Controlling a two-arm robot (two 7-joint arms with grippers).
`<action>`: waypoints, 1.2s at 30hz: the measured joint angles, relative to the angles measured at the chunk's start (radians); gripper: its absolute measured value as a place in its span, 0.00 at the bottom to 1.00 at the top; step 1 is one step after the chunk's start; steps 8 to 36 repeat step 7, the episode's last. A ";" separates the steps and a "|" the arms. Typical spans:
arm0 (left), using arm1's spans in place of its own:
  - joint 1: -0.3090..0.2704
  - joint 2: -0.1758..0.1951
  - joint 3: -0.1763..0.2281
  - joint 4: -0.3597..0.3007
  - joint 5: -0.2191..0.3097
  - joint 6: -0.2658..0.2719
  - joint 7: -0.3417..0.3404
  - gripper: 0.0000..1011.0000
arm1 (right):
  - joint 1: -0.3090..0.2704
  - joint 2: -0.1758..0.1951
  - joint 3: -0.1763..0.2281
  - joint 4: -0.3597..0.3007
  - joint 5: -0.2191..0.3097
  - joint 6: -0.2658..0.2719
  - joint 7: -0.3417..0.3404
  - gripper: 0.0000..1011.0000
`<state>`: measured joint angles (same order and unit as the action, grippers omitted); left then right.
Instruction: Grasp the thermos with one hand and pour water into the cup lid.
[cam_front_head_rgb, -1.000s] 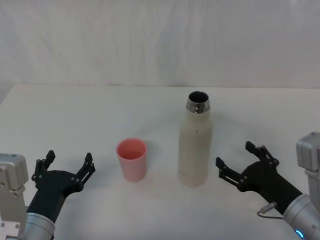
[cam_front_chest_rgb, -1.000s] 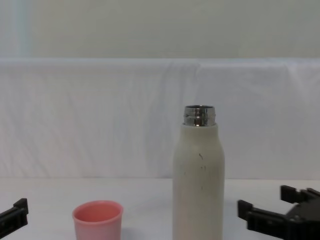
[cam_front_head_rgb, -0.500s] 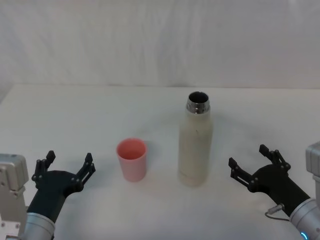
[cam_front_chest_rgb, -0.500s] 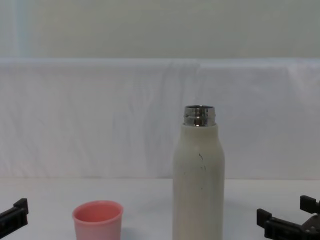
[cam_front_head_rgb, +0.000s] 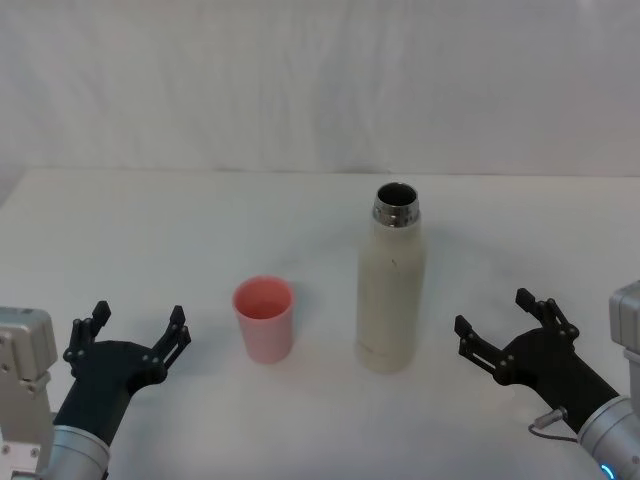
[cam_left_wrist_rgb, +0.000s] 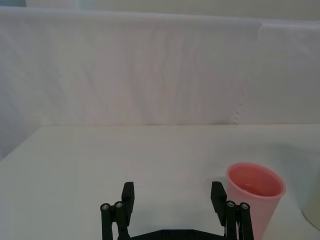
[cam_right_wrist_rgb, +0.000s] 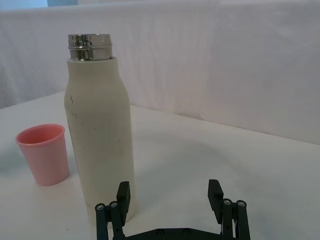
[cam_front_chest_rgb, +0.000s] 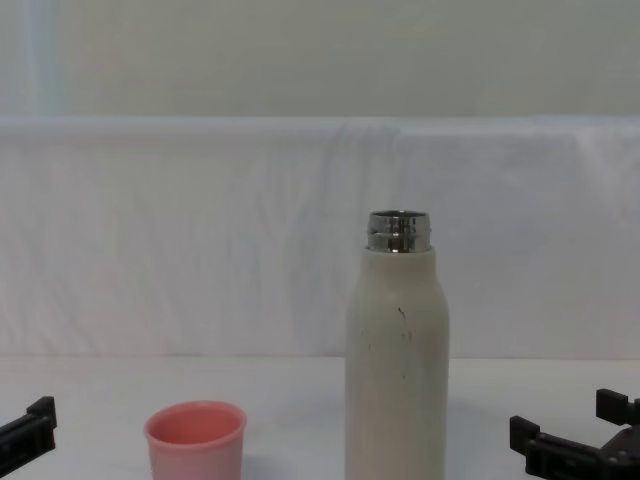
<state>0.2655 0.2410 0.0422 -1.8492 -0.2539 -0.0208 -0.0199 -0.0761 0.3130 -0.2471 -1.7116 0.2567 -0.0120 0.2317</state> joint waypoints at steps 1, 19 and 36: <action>0.000 0.000 0.000 0.000 0.000 0.000 0.000 0.99 | 0.000 0.000 0.000 0.000 0.000 0.000 0.000 0.99; 0.000 0.000 0.000 0.000 0.000 0.000 0.000 0.99 | 0.000 0.001 -0.001 -0.001 0.001 0.001 0.001 0.99; 0.000 0.000 0.000 0.000 0.000 0.000 0.000 0.99 | 0.000 0.001 -0.001 -0.001 0.001 0.001 0.001 0.99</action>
